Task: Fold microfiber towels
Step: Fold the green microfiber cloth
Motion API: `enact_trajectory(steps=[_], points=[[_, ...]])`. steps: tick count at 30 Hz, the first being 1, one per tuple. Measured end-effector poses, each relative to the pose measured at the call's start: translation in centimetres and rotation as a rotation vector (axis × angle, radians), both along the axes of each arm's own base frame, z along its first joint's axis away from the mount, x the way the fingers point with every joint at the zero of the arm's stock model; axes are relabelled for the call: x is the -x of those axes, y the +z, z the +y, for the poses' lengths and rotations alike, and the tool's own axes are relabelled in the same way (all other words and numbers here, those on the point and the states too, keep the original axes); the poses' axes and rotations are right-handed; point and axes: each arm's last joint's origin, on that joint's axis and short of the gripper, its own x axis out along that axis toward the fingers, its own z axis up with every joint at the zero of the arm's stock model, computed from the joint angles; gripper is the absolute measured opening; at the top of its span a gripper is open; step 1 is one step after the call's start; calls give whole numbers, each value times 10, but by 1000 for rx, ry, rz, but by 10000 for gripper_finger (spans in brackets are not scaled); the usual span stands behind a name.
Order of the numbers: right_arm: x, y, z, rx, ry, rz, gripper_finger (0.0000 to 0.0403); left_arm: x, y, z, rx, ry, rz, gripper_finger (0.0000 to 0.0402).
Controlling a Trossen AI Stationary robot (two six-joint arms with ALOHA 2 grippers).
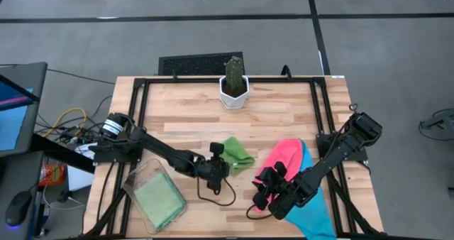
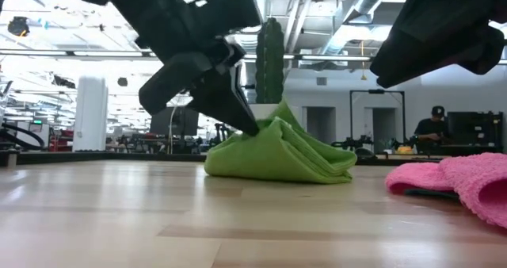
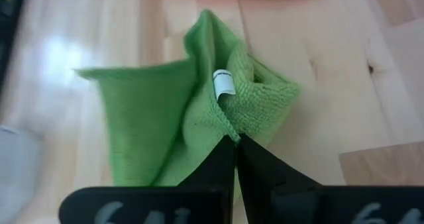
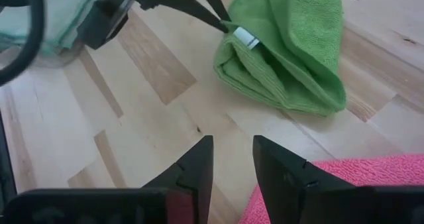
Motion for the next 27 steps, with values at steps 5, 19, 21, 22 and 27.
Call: enact_trajectory(steps=[5, 19, 21, 22, 27], points=[[0, 0, 0, 0, 0, 0, 131, 0, -1, 2, 15, -19, 19, 2], [0, 0, 0, 2, 0, 0, 131, 1, 2, -1, 101, -33, 80, 23], [0, 0, 0, 2, 0, 0, 131, 0, 2, -1, 119, -45, 84, 36], [0, 0, 0, 2, 0, -1, 131, 1, 2, -2, 130, -54, 89, 44], [0, 0, 0, 2, 0, 0, 131, 1, 3, -3, 153, -79, 93, 92]])
